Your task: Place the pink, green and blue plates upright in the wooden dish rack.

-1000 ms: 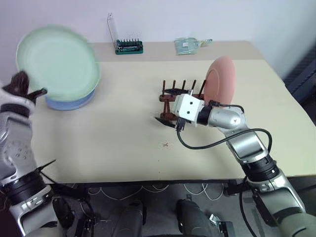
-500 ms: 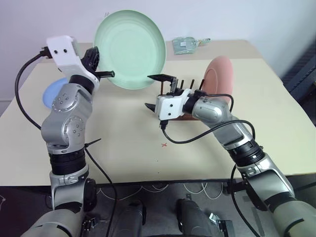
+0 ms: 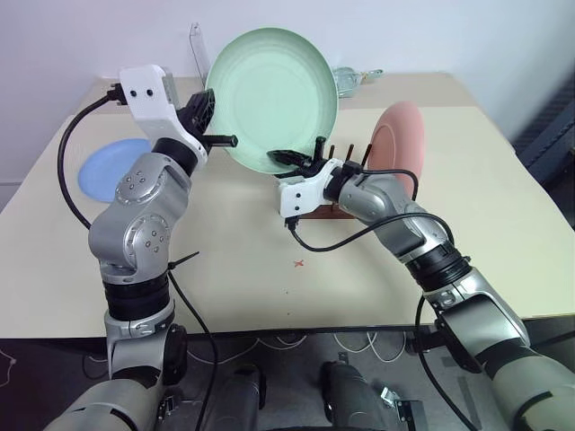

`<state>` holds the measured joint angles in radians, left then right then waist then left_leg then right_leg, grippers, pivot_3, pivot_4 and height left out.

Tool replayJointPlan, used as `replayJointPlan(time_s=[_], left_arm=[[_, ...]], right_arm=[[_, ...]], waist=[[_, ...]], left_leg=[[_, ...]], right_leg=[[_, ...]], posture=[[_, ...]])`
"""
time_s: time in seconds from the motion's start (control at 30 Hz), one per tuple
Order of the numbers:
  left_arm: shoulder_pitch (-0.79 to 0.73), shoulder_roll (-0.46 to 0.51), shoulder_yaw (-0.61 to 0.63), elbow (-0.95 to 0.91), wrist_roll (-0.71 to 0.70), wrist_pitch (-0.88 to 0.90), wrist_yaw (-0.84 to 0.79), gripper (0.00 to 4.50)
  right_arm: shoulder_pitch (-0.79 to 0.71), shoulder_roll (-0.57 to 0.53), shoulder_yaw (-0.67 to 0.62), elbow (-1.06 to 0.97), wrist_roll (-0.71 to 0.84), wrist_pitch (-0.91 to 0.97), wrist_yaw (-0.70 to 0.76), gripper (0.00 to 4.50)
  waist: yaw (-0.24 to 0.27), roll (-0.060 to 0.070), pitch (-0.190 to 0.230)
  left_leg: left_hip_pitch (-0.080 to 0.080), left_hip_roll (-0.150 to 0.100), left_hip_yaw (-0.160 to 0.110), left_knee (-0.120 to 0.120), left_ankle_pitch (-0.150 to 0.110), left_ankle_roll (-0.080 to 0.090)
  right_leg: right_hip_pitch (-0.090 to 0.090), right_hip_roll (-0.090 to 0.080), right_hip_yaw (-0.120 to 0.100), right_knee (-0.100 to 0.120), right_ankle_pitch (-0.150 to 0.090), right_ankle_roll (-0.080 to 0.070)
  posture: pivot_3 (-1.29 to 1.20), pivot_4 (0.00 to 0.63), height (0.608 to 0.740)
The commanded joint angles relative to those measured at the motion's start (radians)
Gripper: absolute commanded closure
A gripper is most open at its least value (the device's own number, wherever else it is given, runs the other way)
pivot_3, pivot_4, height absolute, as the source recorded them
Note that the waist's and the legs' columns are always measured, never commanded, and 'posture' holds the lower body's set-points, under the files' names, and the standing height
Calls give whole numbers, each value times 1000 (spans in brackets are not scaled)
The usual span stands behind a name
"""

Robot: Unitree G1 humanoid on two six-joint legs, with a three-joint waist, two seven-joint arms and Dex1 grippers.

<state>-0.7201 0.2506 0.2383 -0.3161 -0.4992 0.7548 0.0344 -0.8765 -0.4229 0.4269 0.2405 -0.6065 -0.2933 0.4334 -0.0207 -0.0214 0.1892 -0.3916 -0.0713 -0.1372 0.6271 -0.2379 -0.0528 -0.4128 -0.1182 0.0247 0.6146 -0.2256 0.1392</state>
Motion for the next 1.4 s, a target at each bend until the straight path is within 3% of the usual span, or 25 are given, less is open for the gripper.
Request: replayJointPlan(time_s=[0.03,0.13,0.23,0.33,0.43,0.5,0.6,0.67,0.73,0.97,1.4], left_arm=[[-15,-15,20,-42,-27,-17,-8,4500],[-32,-30,56,-26,-13,-73,8,3578],[-87,-50,165,26,-23,-194,69,2101],[-111,10,256,86,-10,-288,71,2101],[-106,54,271,122,-5,-317,55,2101],[0,175,198,152,63,-329,-95,2101],[124,233,147,140,1,-314,-279,2101],[232,253,89,91,-26,-335,-424,2101],[331,276,32,59,-46,-313,-540,2101],[456,325,-72,-23,-127,-242,-738,2101],[454,308,-87,-36,-135,-224,-733,2101]], right_arm=[[-17,-3,-11,-18,-15,-7,-15,4406],[-11,-3,-18,-26,-17,-9,-18,4500],[-1,8,-60,-43,35,10,-18,4500],[16,20,-128,-84,143,44,3,4500],[31,31,-170,-123,231,85,38,4500],[65,43,-276,-260,466,233,133,4500],[106,57,-385,-449,741,509,217,4500],[122,101,-498,-573,1039,778,163,4500],[146,108,-581,-652,1228,944,131,4500],[209,92,-680,-669,1396,1156,-37,4500],[163,116,-782,-520,1537,1223,-232,4500]], waist=[[1,0,0],[3,0,0],[4,0,0],[-1,0,0],[1,0,0],[1,0,0],[5,1,1],[7,1,1],[5,1,1],[3,3,2],[3,4,2]], left_leg=[[0,0,0,0,0,0],[0,0,0,0,0,0],[0,0,0,0,0,0],[0,0,0,0,0,-1],[0,0,0,-1,0,-1],[0,0,0,0,0,-1],[0,0,0,-1,-1,1],[-1,0,-2,0,-2,4],[0,0,-2,0,-2,4],[0,1,-1,-3,-2,4],[0,1,0,-3,-2,4]], right_leg=[[0,0,0,0,0,0],[1,0,0,0,0,0],[1,0,0,-1,0,0],[0,0,0,-1,0,0],[0,0,0,0,0,0],[0,0,0,-1,0,0],[1,0,0,-1,0,0],[1,0,0,-1,0,0],[1,0,0,-1,0,-1],[0,0,0,-1,0,-2],[-1,0,0,0,1,-2]], posture=[[0,150,740],[0,150,740],[0,150,740],[0,150,740],[0,150,740],[0,150,740],[0,150,740],[0,150,740],[0,150,740],[0,150,740],[0,150,740]])
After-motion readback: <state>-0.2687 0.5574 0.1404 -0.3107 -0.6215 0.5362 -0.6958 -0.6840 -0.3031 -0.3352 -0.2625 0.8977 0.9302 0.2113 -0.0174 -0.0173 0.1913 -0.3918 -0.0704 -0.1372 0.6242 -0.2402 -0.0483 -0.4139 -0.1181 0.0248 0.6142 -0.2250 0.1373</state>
